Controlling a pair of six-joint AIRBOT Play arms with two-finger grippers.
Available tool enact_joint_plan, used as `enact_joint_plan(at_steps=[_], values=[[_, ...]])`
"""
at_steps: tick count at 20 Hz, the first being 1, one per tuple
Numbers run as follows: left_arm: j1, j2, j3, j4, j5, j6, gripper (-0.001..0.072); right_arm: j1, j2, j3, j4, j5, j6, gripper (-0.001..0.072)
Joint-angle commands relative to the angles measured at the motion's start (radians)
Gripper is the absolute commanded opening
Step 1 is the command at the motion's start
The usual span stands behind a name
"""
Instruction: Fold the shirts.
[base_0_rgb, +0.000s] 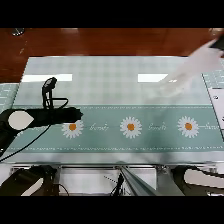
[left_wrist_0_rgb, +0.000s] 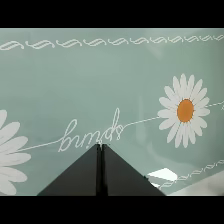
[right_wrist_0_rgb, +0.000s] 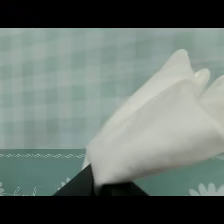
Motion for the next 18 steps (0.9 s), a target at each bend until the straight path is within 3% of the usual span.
enact_joint_plan(at_steps=[1,5,8,13,14,15,16,18], values=[[0.0,0.0,0.0,0.0,-0.014,0.001,0.0031,-0.241,0.079,-0.072,-0.036,0.108,0.02,0.0021],[0.0,0.0,0.0,0.0,-0.014,0.001,0.003,-0.446,0.275,-0.425,-0.149,0.108,0.019,0.0021],[0.0,0.0,0.0,0.0,-0.013,0.0,0.003,-0.599,0.436,-0.682,-0.327,0.099,0.053,0.0022],[-0.001,-0.001,0.0,0.0,-0.013,0.0,0.0031,-0.723,0.636,-0.917,-0.545,0.027,0.145,0.0026],[-0.001,-0.002,0.0,0.0,-0.014,0.0,0.0031,-0.723,0.642,-0.931,-0.61,0.033,0.177,0.0093],[-0.001,-0.003,0.0,0.0,-0.018,0.001,0.0031,-0.723,0.639,-0.932,-0.666,0.04,0.191,0.0372],[0.0,-0.004,0.0,0.0,-0.015,0.001,0.0031,-0.723,0.634,-0.932,-0.665,0.039,0.19,0.0587],[0.004,-0.004,0.004,0.034,0.056,0.06,0.0032,-0.723,0.612,-0.917,-0.564,0.015,0.16,0.0622]])
